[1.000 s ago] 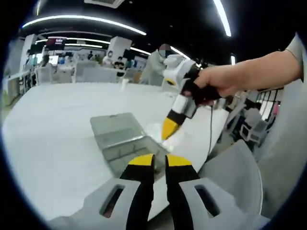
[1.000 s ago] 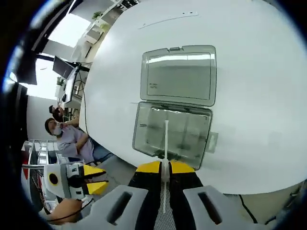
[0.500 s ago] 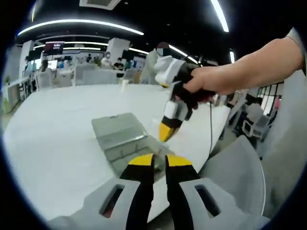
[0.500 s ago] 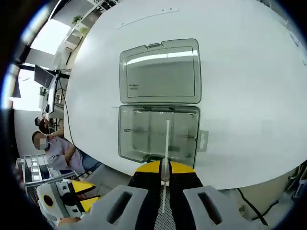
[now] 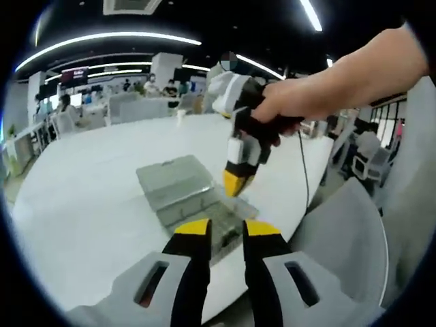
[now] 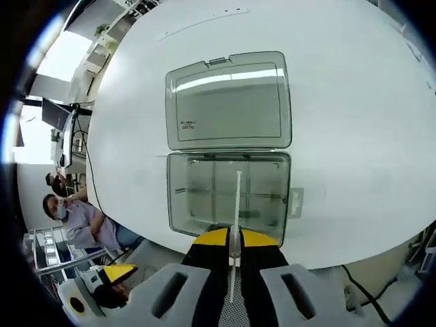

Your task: Insert the divider into the dual guide fixture by aligning both edges with the guide slots and pushing it downward to the bottom, including one-sided entry, uneven engagement, binding, and posture correction.

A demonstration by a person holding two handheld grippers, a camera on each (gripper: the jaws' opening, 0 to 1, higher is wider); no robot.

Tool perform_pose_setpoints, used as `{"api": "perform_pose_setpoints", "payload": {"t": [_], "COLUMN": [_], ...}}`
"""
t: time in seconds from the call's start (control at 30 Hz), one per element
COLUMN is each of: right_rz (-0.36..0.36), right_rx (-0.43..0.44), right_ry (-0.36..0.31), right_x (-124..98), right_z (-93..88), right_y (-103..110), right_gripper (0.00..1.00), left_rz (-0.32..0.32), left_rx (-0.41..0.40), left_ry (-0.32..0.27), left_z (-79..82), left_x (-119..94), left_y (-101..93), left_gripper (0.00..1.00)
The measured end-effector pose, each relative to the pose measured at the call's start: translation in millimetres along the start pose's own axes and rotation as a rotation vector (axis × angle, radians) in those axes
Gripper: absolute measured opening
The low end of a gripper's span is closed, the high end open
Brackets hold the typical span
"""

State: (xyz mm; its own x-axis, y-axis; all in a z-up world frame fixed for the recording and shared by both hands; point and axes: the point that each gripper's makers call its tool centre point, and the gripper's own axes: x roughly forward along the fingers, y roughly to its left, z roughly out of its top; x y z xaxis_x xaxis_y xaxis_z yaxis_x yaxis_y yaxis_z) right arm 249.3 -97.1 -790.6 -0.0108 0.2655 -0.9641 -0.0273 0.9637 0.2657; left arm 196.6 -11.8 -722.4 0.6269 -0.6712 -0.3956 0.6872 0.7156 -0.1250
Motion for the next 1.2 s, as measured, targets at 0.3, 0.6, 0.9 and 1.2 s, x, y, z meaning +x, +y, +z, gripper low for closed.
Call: {"api": "perform_pose_setpoints", "payload": {"t": [0.3,0.6,0.9,1.2], "right_rz": [-0.014,-0.017,-0.023,-0.029], "right_rx": [0.017,0.014,0.015,0.019], "right_ry": [0.016,0.024,0.041,0.054], "right_x": [3.0,4.9,7.9,11.7], "right_z": [2.7,1.6,-1.6,-0.8], "right_y": [-0.3,1.8,3.6,2.5], "right_gripper": [0.0,0.0,0.0,0.0], "left_rz": [0.025,0.039,0.042,0.04], "left_rx": [-0.01,-0.017,-0.037,-0.039], "left_ry": [0.043,0.053,0.063,0.069], "left_z": [-8.2,-10.1,-12.7,-13.9], "left_x": [-1.1,-1.9,-0.9,0.5], "left_y": [3.9,6.4,8.1,8.4], "left_gripper": [0.31,0.41,0.47,0.52]}}
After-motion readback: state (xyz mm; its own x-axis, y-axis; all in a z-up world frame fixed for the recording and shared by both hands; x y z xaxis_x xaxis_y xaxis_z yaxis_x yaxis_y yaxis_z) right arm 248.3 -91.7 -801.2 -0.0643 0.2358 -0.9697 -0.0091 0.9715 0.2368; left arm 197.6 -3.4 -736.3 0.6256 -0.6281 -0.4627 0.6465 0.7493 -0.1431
